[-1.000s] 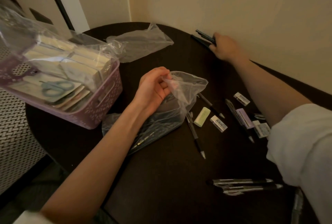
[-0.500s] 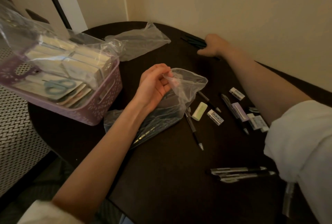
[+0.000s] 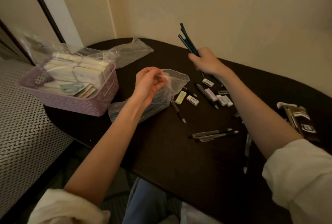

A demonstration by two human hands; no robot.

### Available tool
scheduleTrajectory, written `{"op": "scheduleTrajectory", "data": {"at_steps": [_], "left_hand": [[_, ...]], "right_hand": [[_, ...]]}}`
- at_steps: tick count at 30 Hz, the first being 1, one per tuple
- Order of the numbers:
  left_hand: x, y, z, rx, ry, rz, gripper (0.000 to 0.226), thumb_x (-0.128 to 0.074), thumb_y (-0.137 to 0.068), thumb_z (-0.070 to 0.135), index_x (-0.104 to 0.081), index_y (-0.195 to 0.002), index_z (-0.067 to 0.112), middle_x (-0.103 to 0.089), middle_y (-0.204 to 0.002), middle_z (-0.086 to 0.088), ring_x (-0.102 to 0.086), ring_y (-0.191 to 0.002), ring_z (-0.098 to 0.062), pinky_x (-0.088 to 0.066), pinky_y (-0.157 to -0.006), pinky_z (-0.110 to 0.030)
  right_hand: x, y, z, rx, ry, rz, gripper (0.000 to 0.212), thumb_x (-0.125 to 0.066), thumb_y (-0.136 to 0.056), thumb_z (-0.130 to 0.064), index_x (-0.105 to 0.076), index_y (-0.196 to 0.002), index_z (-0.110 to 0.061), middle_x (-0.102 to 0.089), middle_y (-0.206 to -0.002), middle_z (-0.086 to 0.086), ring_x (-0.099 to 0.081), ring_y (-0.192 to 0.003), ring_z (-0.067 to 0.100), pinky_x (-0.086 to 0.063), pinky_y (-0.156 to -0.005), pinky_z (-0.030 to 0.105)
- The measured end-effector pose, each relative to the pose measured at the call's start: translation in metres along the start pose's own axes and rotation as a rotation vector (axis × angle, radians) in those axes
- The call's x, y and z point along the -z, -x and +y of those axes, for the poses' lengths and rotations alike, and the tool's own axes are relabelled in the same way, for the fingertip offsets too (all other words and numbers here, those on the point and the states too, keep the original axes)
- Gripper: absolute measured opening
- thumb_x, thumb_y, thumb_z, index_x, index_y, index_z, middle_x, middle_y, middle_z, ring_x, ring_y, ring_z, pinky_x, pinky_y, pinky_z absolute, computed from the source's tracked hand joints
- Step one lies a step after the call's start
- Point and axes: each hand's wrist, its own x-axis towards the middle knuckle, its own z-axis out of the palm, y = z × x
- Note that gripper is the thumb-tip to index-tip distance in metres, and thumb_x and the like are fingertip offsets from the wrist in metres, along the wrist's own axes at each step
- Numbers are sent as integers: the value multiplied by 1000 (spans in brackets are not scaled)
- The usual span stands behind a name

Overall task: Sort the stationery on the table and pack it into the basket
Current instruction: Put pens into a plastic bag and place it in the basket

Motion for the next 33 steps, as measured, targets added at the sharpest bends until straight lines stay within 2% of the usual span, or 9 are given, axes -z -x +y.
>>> {"op": "scheduleTrajectory", "data": {"at_steps": [3, 5, 10, 12, 14, 16, 20, 24, 33], "left_hand": [[-7, 14, 5, -3, -12, 11, 4, -54, -94, 4, -57, -96, 5, -66, -82, -8, -68, -77, -18, -57, -82, -35], [-13, 24, 7, -1, -8, 7, 5, -54, -94, 4, -58, -97, 5, -66, -82, -8, -68, -77, -18, -57, -82, -35], [-23, 39, 10, 3, 8, -27, 6, -54, -94, 4, -58, -99, 4, -66, -80, -7, -67, -77, -17, -57, -77, -32], [-24, 41, 10, 13, 20, -20, 9, -55, -94, 4, -58, -102, 3, -66, -81, -7, -66, -77, -17, -58, -75, -31], [-26, 41, 11, 22, 43, -10, 13, -54, -94, 3, -56, -107, 3, -64, -83, -9, -66, -77, -17, -58, -77, -31], [-27, 41, 12, 22, 58, -8, 16, -54, -94, 3, -55, -110, 2, -64, -83, -9, -65, -77, -17, -58, -78, -32], [-27, 41, 13, 17, 51, -2, 15, -53, -94, 4, -55, -109, 3, -64, -84, -9, -65, -78, -17, -58, -80, -33], [-26, 42, 12, 18, 42, -8, 15, -54, -94, 4, -56, -109, 3, -64, -84, -9, -65, -77, -17, -58, -72, -29], [-26, 41, 12, 30, 54, -8, 15, -54, -94, 3, -55, -109, 3, -64, -82, -9, -64, -77, -17, -58, -72, -29]], "right_hand": [[0, 35, -1, -34, -177, 3, 21, -42, -101, -20, -44, -81, -14, -42, -62, 0, -42, -53, 12, -37, -50, 22], [-2, 55, -1, -52, -329, 65, 24, -40, -103, -24, -41, -80, -17, -39, -61, -3, -40, -52, 10, -37, -49, 20], [-6, 90, 4, -1, -587, 262, 27, -39, -103, -30, -50, -82, -15, -49, -61, -3, -59, -66, 13, -50, -79, 31], [-11, 101, 7, 47, -675, 303, 24, -40, -103, -27, -53, -91, -11, -47, -62, -3, -56, -63, 11, -49, -71, 27], [-16, 108, 13, 79, -706, 370, 23, -40, -103, -25, -54, -93, -10, -39, -60, -4, -43, -54, 9, -40, -57, 24], [-24, 112, 20, 61, -700, 445, 24, -41, -103, -26, -53, -89, -12, -36, -59, -5, -36, -51, 7, -33, -51, 20], [-40, 115, 31, -69, -695, 547, 34, -50, -99, -32, -46, -68, -17, -39, -57, -2, -39, -49, 7, -34, -50, 21], [-48, 118, 36, -81, -786, 529, 38, -49, -99, -30, -42, -64, -16, -35, -52, -3, -33, -41, 5, -28, -44, 19], [-61, 131, 43, -132, -778, 429, 35, -49, -100, -26, -45, -67, -15, -38, -55, 1, -37, -45, 7, -32, -48, 21]]}}
